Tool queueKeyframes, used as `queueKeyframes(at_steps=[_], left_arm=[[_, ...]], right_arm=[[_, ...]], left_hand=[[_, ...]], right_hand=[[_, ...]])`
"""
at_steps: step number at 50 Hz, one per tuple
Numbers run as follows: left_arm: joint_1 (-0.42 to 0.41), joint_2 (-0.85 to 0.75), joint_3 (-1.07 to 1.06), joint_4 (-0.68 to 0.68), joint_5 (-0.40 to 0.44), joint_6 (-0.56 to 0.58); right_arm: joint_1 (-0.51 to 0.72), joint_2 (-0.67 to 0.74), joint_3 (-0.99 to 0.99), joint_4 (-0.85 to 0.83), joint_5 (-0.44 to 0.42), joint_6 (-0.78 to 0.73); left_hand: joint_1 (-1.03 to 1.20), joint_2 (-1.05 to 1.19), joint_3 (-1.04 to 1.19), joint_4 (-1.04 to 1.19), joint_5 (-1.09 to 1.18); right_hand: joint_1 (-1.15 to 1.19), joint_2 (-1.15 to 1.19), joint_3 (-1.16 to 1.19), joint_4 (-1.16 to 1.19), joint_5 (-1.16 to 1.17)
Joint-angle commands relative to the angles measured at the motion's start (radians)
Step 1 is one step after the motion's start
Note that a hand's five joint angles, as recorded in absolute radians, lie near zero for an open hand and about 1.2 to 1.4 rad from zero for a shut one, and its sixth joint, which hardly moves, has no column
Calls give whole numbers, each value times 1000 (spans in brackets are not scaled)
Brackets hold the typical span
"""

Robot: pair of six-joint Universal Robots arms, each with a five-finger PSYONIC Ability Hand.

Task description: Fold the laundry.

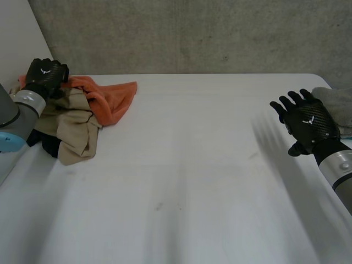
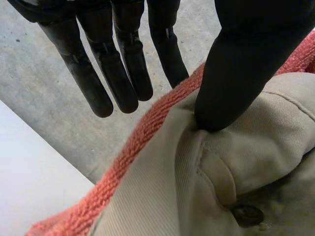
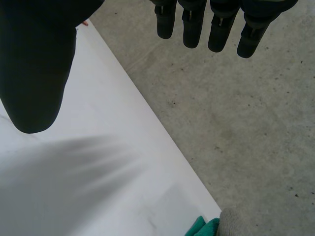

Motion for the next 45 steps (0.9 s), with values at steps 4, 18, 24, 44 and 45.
queueKeyframes(at_steps=[4, 18, 24, 44, 45], left_arm=[[4, -18, 25, 0, -15, -2], [0, 240, -56, 20, -10, -252], [-3, 247, -85, 10, 13, -265], [13, 204, -38, 26, -3, -265], [38, 180, -22, 26, -3, -263]], right_arm=[[-2, 9, 4, -1, 3, 0], [0, 9, 2, -1, 13, 0], [-2, 11, 2, -1, 11, -3], [0, 23, 2, -1, 11, -3], [-2, 23, 2, -1, 11, -3]], left_hand=[[487, 488, 491, 489, 506], [487, 488, 491, 489, 506], [487, 488, 491, 489, 506], [-305, -304, -301, -303, -287], [-302, -301, -298, -300, -284]], right_hand=[[-52, -42, -42, -43, -48], [-52, -42, -42, -43, -48], [-52, -42, -42, -43, -48], [-52, -42, -42, -43, -48], [-52, -42, -42, -43, -48]])
